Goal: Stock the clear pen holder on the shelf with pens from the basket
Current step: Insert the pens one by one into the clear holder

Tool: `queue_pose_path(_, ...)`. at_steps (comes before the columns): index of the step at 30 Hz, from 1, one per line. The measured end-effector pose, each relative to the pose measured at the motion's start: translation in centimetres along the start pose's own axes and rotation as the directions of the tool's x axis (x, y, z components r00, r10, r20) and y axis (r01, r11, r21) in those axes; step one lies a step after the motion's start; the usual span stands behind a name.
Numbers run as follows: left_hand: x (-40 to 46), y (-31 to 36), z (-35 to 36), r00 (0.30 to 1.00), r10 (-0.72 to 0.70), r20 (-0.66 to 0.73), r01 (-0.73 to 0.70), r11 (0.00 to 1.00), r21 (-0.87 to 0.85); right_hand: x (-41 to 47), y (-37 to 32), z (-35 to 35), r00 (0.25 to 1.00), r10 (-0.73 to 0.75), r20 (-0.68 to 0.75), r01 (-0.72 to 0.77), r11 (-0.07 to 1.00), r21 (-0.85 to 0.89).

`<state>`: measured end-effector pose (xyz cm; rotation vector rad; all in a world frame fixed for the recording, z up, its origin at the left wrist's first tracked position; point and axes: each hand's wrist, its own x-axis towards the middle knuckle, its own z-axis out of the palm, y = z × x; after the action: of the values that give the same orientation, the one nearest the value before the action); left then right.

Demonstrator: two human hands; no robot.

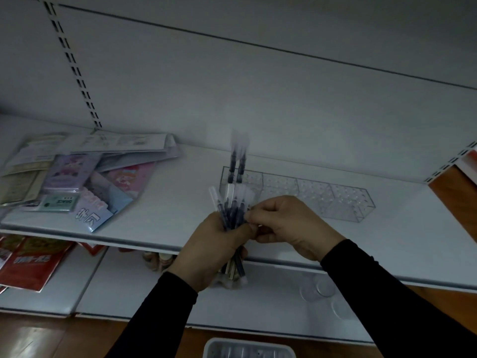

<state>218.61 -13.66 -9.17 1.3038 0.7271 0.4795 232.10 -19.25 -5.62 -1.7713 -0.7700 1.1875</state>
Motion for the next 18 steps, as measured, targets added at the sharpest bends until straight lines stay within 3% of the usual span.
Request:
queue_pose_path(5,0.0,-0.1,-0.1,0.999,-0.017,-0.037,0.015,0.998,-0.059,0.4,-0.1,0.3,0.998,-0.002,-0.062,0.004,0.999,0.047)
queue_pose_path(9,0.1,0.2,-0.6,0.994,-0.039,-0.105,0.024,0.990,-0.141,0.9,-0.5,-0.2,0.967,-0.079,-0.243,0.108,0.988,0.108)
queue_pose_path(12,0.4,0.0,-1.6,0.980,-0.047,-0.195,0.017,0.988,-0.151,1.3,-1.6,-2.1,0.881,-0.260,-0.395,0.290,0.957,0.019)
queue_pose_path(14,0.5,-0.2,-2.2,0.968,-0.052,-0.244,0.014,0.988,-0.157,1.7,-2.6,-3.3,0.782,-0.400,-0.477,0.385,0.913,-0.134)
queue_pose_path(18,0.7,-0.4,-2.7,0.955,-0.057,-0.290,0.009,0.987,-0.162,2.9,-4.1,-3.7,0.642,-0.586,-0.495,0.423,0.809,-0.409)
